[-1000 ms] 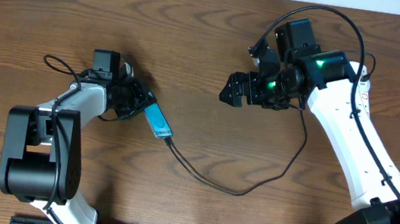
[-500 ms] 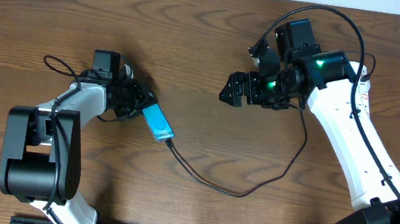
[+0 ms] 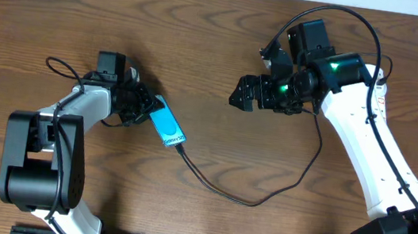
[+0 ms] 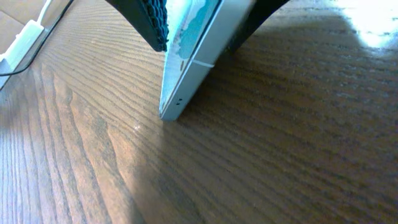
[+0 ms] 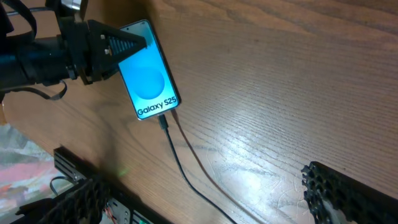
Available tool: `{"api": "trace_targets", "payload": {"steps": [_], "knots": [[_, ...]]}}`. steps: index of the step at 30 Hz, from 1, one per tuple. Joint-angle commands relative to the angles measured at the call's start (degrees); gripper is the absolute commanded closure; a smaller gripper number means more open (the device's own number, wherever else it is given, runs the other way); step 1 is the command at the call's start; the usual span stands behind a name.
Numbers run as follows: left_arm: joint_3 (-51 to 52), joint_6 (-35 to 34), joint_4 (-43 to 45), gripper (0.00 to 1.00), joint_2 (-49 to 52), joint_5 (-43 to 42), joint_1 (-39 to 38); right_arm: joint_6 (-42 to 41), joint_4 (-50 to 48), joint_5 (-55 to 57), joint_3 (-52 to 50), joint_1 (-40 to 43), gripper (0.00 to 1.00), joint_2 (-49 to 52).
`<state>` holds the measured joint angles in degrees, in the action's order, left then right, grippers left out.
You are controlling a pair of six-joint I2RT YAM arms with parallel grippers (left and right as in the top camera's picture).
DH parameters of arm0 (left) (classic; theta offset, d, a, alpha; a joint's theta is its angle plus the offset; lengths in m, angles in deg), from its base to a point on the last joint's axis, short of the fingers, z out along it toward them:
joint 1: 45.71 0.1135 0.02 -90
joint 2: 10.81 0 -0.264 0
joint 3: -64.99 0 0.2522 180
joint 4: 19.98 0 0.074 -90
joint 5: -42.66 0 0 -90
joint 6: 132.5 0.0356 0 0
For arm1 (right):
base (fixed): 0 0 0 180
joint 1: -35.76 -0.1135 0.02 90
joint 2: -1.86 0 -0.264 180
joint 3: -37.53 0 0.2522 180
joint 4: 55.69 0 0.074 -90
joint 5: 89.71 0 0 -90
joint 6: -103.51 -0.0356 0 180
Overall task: Plug charger to phone and switch on socket
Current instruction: 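Lay the phone flat on the table with the left gripper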
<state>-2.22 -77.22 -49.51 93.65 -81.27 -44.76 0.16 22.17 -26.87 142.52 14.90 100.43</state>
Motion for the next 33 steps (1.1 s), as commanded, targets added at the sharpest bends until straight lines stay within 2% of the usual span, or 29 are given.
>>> {"api": "trace_targets", "payload": {"steps": [1, 28, 33], "knots": [[-0.8, 0.0, -1.7, 0.68, -0.3, 0.5, -0.2, 0.8, 0.0, 0.0, 0.7, -0.2, 0.01, -1.4], [-0.8, 0.2, -8.7, 0.68, -0.3, 0.6, -0.2, 0.8, -0.2, 0.0, 0.7, -0.2, 0.01, -1.4], [-0.8, 0.2, -10.4, 0.68, -0.3, 3.2, -0.2, 0.8, -0.2, 0.0, 0.7, -0.2, 0.01, -1.4]]}}
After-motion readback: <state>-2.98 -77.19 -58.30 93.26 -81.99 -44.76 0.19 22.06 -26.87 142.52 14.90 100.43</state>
